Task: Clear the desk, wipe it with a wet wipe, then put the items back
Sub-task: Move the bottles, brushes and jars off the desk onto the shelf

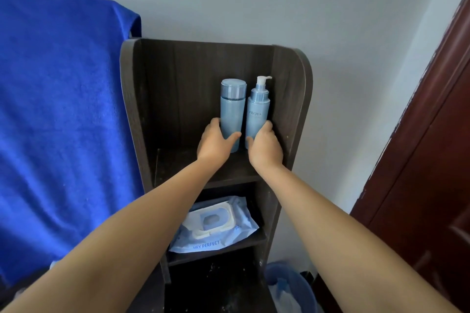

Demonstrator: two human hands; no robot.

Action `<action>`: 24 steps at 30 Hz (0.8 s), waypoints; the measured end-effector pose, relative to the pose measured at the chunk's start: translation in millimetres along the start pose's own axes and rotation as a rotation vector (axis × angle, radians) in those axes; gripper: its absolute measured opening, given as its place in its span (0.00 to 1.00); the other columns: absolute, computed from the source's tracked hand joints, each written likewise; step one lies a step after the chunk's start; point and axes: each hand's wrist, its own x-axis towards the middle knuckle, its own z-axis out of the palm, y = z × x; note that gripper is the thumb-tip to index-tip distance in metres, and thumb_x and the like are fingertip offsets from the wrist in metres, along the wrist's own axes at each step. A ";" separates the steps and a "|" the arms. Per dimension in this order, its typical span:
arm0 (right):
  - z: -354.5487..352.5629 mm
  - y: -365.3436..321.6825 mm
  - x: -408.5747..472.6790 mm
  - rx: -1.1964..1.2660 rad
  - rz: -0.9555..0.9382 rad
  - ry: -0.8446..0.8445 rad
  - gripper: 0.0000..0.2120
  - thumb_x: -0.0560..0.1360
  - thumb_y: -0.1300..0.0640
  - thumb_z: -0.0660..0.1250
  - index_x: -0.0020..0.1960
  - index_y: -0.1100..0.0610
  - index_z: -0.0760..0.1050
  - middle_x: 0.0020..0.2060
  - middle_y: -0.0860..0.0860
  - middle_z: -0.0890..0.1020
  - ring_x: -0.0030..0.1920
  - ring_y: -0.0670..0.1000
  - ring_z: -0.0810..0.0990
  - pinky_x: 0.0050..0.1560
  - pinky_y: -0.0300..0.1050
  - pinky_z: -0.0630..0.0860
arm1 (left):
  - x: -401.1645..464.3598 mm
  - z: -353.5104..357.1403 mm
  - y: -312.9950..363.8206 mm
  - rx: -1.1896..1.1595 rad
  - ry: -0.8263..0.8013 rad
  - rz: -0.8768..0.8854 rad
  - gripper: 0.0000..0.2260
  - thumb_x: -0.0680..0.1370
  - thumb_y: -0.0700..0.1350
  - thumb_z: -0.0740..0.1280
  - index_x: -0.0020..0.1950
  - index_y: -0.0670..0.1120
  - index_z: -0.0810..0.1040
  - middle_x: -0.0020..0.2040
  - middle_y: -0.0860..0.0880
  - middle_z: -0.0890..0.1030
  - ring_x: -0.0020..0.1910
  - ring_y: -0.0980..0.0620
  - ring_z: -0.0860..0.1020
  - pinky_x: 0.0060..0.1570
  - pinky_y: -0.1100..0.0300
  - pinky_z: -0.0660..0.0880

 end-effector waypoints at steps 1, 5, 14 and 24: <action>-0.5 0.6 0.0 0.007 0.000 -0.006 0.19 0.76 0.57 0.64 0.62 0.62 0.62 0.59 0.62 0.75 0.57 0.63 0.76 0.50 0.56 0.74 | 0.8 0.4 0.7 0.001 -0.007 -0.002 0.24 0.74 0.49 0.68 0.66 0.44 0.66 0.64 0.44 0.73 0.61 0.46 0.73 0.52 0.54 0.71; -6.9 3.6 -4.6 0.060 0.002 -0.055 0.22 0.75 0.58 0.65 0.65 0.63 0.61 0.62 0.62 0.74 0.60 0.63 0.74 0.54 0.56 0.73 | -0.8 -0.6 1.6 -0.009 -0.041 -0.025 0.26 0.74 0.49 0.69 0.68 0.43 0.64 0.65 0.43 0.72 0.62 0.45 0.72 0.55 0.53 0.71; -1.4 13.0 -97.2 0.309 -0.631 0.032 0.14 0.75 0.59 0.59 0.60 0.58 0.71 0.49 0.50 0.76 0.51 0.51 0.75 0.54 0.48 0.72 | -121.1 -73.5 -34.0 -0.059 0.086 0.218 0.16 0.75 0.42 0.66 0.62 0.48 0.70 0.49 0.52 0.76 0.49 0.58 0.75 0.46 0.65 0.75; 165.7 -5.9 -244.8 0.233 -0.750 -0.744 0.15 0.73 0.55 0.57 0.56 0.58 0.74 0.51 0.53 0.78 0.54 0.54 0.76 0.56 0.51 0.73 | -249.5 -174.6 -235.3 0.208 0.203 -0.313 0.12 0.74 0.40 0.66 0.57 0.47 0.73 0.46 0.49 0.77 0.45 0.54 0.76 0.47 0.52 0.76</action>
